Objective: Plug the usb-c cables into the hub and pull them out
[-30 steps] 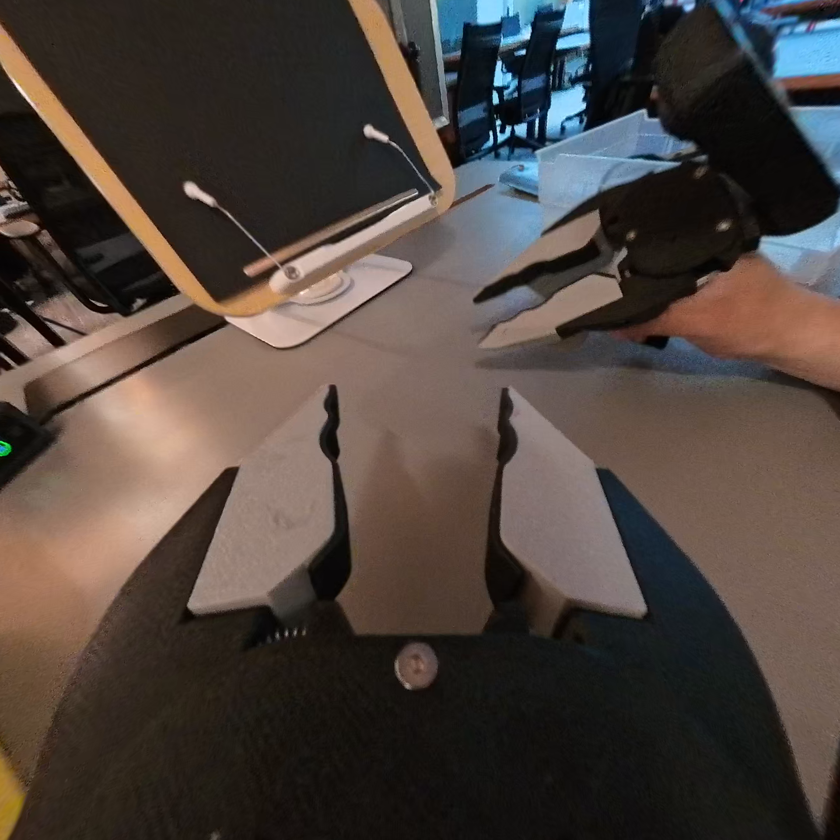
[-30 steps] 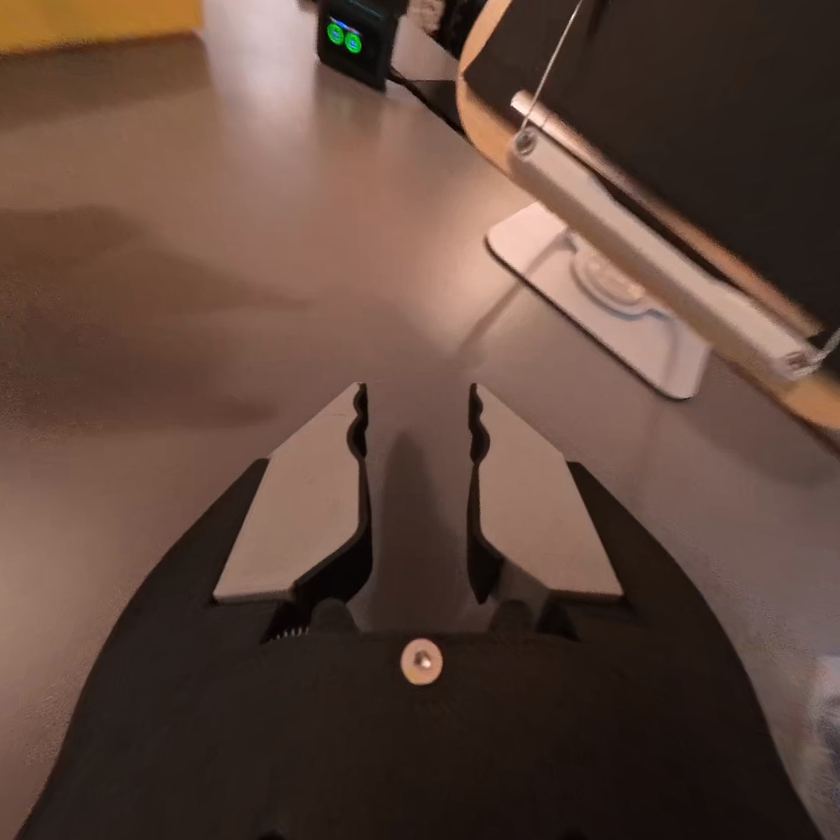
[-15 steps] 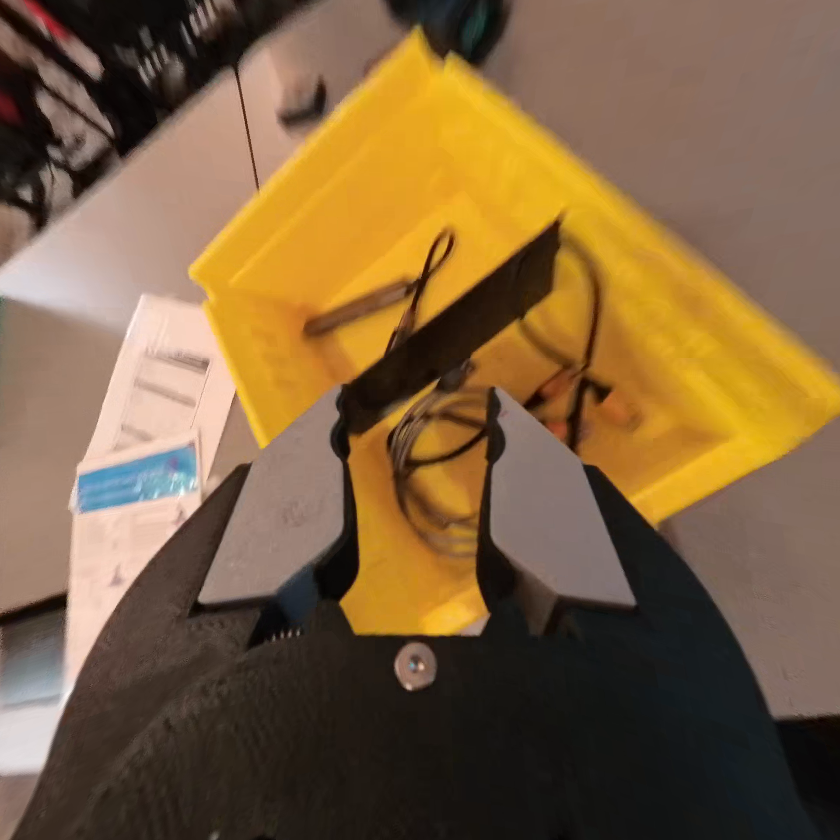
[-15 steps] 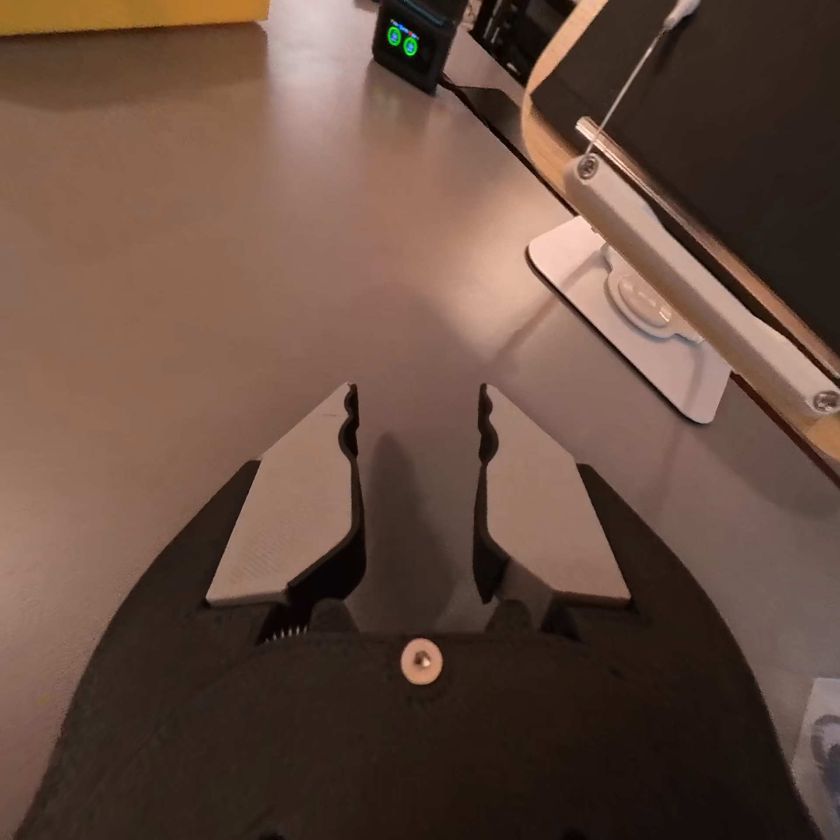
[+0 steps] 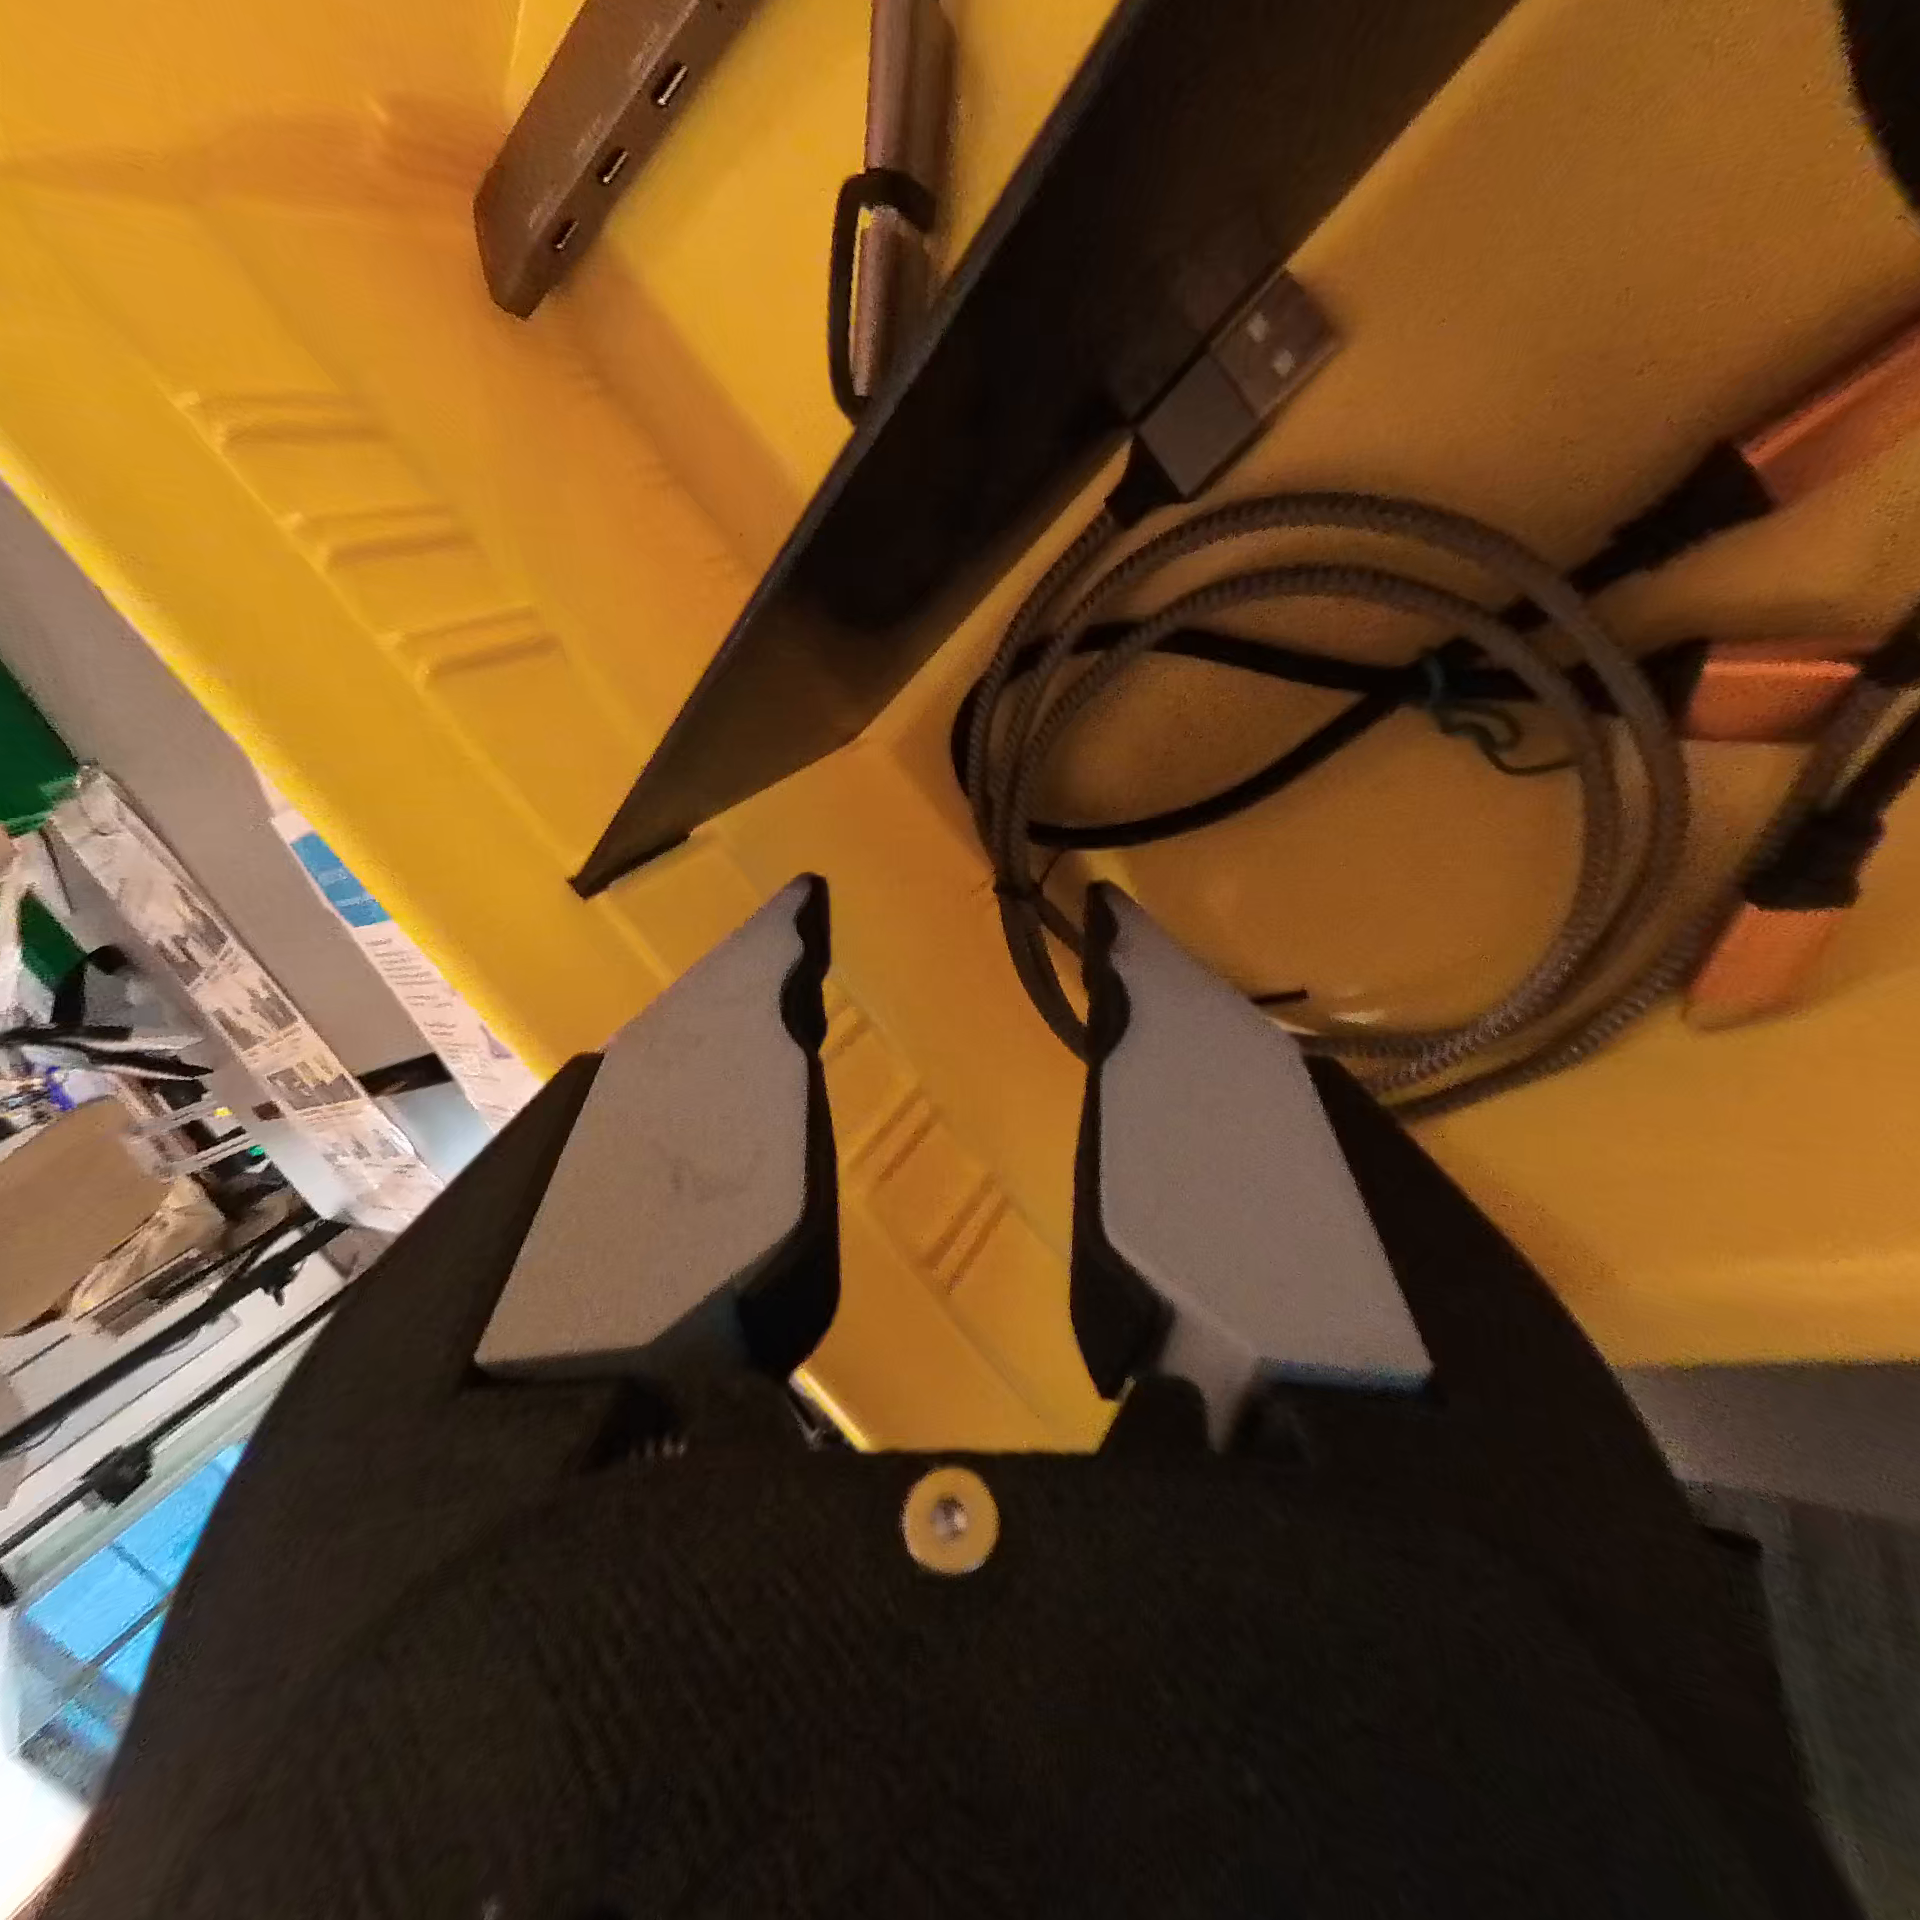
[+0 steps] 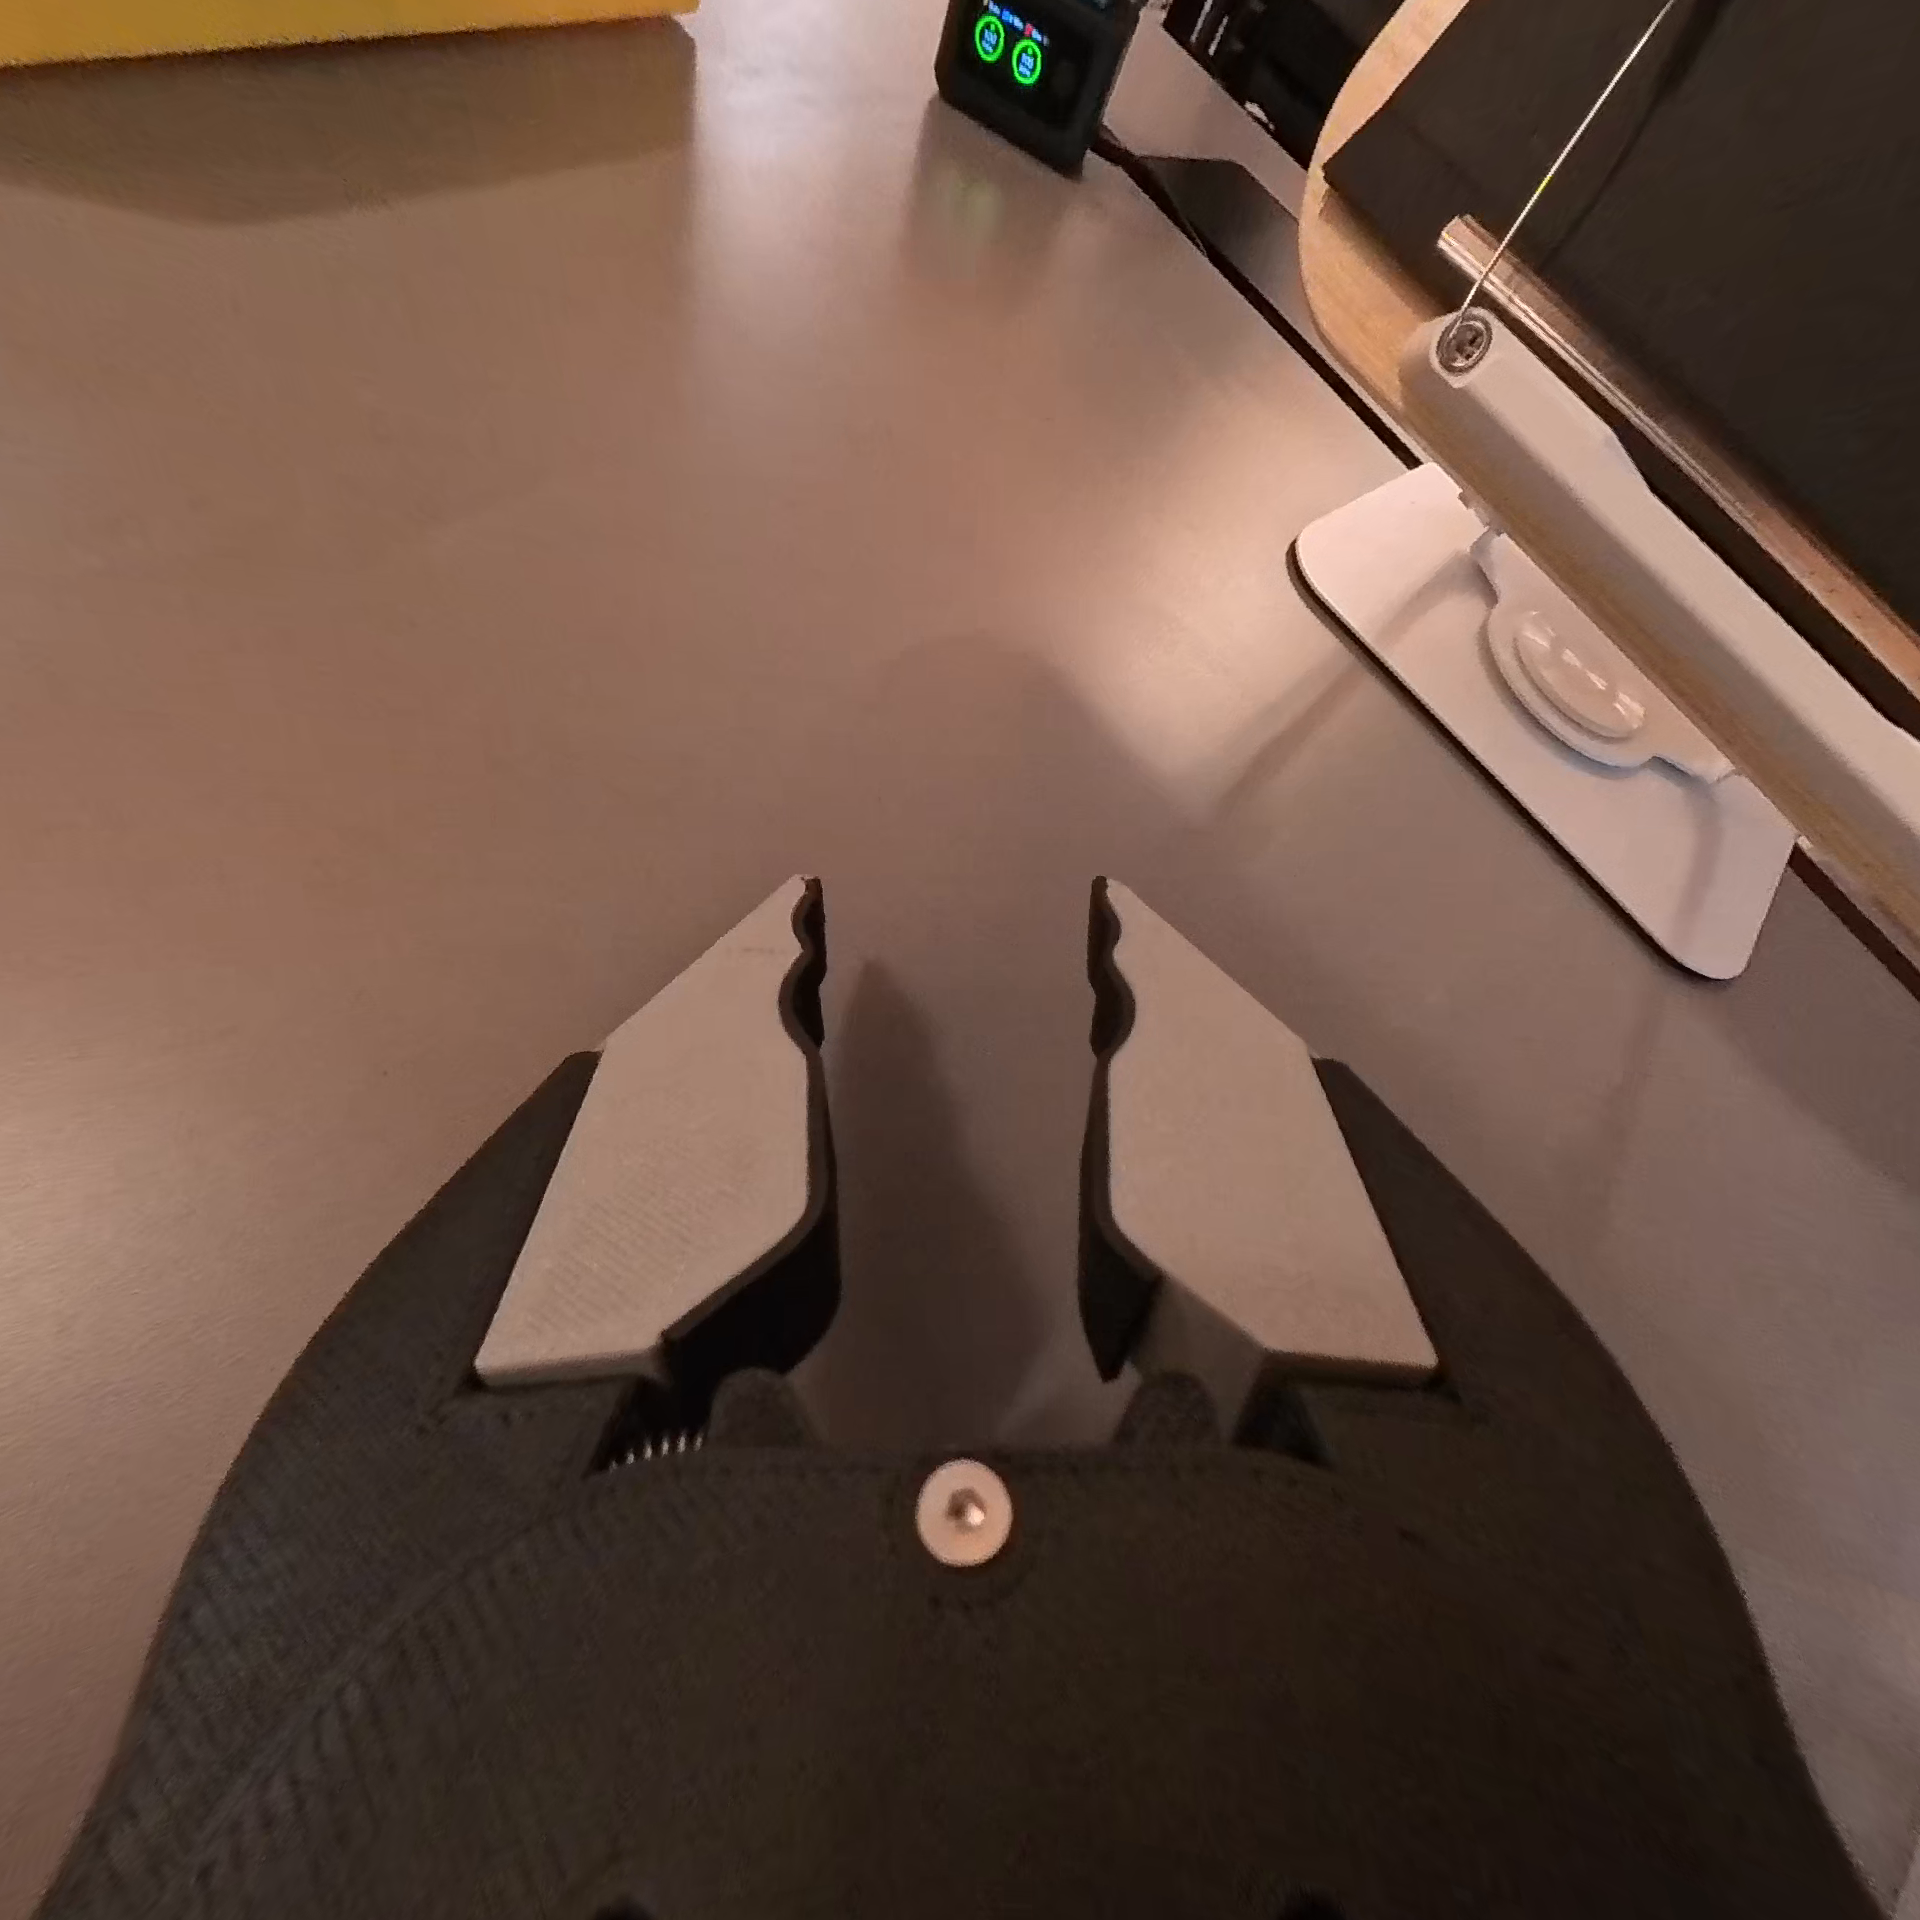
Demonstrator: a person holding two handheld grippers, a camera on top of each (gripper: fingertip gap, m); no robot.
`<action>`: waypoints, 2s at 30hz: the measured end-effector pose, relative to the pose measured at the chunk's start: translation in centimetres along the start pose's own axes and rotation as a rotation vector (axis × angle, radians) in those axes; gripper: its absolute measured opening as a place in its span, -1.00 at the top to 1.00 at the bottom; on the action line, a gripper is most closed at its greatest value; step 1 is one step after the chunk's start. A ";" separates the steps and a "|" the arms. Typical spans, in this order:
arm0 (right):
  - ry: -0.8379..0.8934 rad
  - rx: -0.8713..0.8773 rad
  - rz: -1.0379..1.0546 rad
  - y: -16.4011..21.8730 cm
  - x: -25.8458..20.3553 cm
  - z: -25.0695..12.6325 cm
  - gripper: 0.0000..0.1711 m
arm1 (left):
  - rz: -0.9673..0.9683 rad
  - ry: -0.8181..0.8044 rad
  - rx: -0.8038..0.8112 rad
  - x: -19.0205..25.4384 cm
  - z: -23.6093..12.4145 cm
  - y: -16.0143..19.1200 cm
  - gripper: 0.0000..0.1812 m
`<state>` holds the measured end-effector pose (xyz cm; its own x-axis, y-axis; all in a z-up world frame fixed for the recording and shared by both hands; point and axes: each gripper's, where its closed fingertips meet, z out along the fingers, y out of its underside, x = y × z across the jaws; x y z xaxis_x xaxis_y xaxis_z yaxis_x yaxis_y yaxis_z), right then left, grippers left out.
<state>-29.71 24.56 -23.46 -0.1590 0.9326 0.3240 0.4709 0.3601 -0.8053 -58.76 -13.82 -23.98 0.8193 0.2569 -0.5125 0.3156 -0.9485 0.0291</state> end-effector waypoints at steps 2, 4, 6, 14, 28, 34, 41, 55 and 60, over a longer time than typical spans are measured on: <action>0.003 0.003 -0.008 -0.1 0.0 -0.1 0.44 | 0.026 -0.002 -0.039 0.3 0.7 0.1 0.47; 0.007 0.009 -0.018 -0.3 0.0 -0.2 0.44 | 0.057 -0.018 -0.083 0.6 1.6 0.5 0.52; 0.005 0.019 -0.023 -0.5 -0.2 -0.3 0.45 | 0.095 -0.083 -0.114 0.4 2.3 0.8 0.63; -0.006 0.029 -0.036 -0.8 -0.6 -0.5 0.47 | 0.204 -0.279 -0.158 -1.7 2.5 1.4 0.90; -0.014 0.026 -0.014 -0.6 -0.6 -0.3 0.48 | 0.187 -0.710 0.104 -10.9 -16.3 -1.2 0.91; -0.004 0.031 -0.016 -0.7 -0.4 -0.4 0.49 | 0.151 -0.768 0.296 -10.0 -21.5 -3.4 0.91; -0.001 0.030 -0.009 -0.6 -0.2 -0.4 0.49 | 0.209 -0.510 0.583 -1.5 -24.8 -9.6 0.90; 0.006 0.037 -0.028 -0.8 -0.2 -0.7 0.49 | 0.248 -0.647 0.788 0.6 -33.6 -14.6 0.91; 0.039 0.039 -0.045 -1.0 0.2 -0.9 0.55 | 0.171 -0.618 0.902 -0.3 -39.6 -13.0 0.92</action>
<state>-29.42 24.37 -22.10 -0.1448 0.9142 0.3785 0.4296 0.4027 -0.8082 -44.17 5.72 9.80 0.3594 0.2113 -0.9089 -0.4496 -0.8143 -0.3671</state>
